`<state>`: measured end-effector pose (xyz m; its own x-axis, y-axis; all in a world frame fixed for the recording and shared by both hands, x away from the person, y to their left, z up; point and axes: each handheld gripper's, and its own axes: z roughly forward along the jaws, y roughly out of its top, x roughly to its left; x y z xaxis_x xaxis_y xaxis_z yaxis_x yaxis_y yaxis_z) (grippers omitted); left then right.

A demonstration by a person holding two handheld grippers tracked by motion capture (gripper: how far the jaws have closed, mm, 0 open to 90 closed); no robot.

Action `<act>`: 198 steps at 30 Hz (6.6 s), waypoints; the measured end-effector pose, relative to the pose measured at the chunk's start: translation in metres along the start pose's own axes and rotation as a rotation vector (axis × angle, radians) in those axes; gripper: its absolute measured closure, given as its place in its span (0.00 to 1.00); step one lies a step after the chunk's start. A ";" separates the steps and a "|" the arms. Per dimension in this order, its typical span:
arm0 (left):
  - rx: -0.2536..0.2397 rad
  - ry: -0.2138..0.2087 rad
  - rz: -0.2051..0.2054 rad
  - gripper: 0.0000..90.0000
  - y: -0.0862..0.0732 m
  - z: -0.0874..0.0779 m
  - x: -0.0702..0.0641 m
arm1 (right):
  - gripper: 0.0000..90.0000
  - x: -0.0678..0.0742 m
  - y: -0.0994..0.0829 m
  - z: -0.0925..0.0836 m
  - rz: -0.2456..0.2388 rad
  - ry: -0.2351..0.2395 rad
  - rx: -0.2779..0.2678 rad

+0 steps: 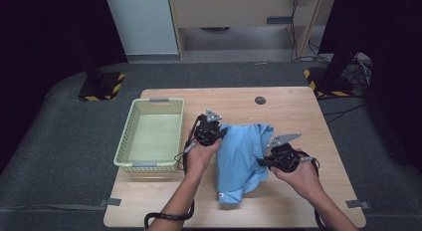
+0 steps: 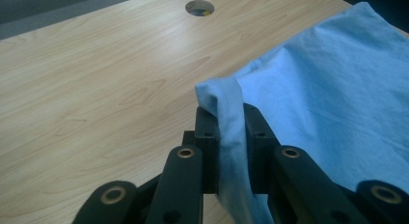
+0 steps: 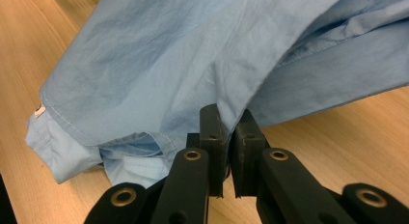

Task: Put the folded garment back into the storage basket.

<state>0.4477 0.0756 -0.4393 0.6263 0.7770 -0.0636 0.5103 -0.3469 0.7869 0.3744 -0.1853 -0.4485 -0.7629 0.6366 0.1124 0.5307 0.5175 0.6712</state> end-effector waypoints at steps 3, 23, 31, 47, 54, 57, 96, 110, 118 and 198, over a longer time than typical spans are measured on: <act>0.001 0.005 0.001 0.89 0.003 -0.007 0.004 | 0.95 0.001 0.006 -0.002 -0.010 0.005 -0.009; -0.033 0.029 -0.007 0.90 0.023 -0.047 0.031 | 0.95 0.013 0.051 -0.010 -0.066 0.012 -0.059; -0.040 0.029 -0.025 0.90 0.028 -0.059 0.041 | 0.95 0.015 0.062 -0.006 -0.069 0.018 -0.056; -0.038 0.055 -0.025 0.90 0.037 -0.081 0.059 | 0.95 0.026 0.089 0.005 -0.109 0.033 -0.039; -0.039 0.072 -0.026 0.90 0.040 -0.094 0.068 | 0.95 0.030 0.100 0.007 -0.121 0.037 -0.041; -0.036 0.080 -0.029 0.90 0.040 -0.098 0.072 | 0.95 0.032 0.105 0.008 -0.127 0.041 -0.047; -0.011 0.119 -0.028 0.90 0.054 -0.136 0.115 | 0.95 0.053 0.153 0.028 -0.169 0.087 -0.079; -0.030 0.165 -0.059 0.91 0.051 -0.161 0.142 | 0.95 0.064 0.176 0.043 -0.177 0.113 -0.096; -0.024 0.190 -0.079 0.91 0.046 -0.165 0.158 | 0.95 0.071 0.184 0.059 -0.176 0.124 -0.096; 0.037 0.299 -0.109 0.91 0.017 -0.169 0.251 | 0.95 0.104 0.240 0.165 -0.074 0.155 -0.122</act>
<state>0.5139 0.3534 -0.3386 0.3690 0.9285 0.0411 0.5896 -0.2680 0.7619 0.4836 0.0990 -0.3970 -0.8507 0.4993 0.1646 0.4298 0.4801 0.7647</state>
